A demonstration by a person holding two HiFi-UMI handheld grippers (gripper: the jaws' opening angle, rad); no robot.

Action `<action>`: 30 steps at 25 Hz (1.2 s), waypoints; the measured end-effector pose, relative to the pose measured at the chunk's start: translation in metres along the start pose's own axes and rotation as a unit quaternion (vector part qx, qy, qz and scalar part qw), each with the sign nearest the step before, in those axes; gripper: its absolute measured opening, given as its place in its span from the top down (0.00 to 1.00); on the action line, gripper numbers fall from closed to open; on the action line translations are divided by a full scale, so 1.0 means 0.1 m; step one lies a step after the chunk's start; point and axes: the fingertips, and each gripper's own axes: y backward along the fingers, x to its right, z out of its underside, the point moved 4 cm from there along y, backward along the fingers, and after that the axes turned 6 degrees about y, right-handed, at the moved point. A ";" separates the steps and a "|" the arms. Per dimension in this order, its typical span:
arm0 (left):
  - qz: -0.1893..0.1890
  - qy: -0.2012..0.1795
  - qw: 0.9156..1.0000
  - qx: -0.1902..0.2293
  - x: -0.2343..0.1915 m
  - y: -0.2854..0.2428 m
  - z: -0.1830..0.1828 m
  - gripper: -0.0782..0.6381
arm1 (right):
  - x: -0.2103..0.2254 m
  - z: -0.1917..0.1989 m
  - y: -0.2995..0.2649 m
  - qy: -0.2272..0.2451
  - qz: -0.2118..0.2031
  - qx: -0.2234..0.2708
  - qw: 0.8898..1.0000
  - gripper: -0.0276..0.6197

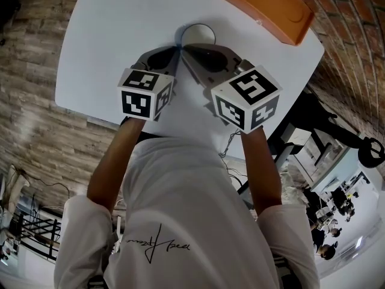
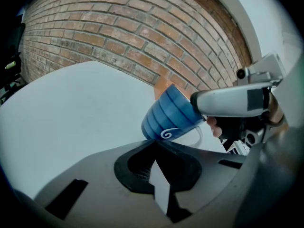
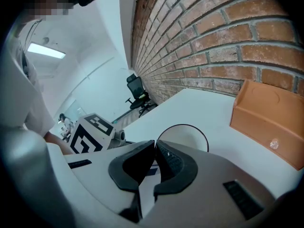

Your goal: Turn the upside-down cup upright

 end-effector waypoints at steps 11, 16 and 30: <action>0.008 -0.002 1.000 -0.010 0.00 0.04 0.03 0.88 | 0.02 -0.01 -0.05 -0.002 0.013 -0.003 1.000 0.92; 0.012 -0.007 1.000 -0.012 0.04 0.07 0.05 0.88 | 0.07 0.00 0.05 -0.008 0.027 0.004 1.000 0.92; 0.015 -0.021 1.000 0.002 0.24 0.30 0.10 0.88 | -0.10 0.05 0.35 0.005 0.036 0.021 0.999 0.92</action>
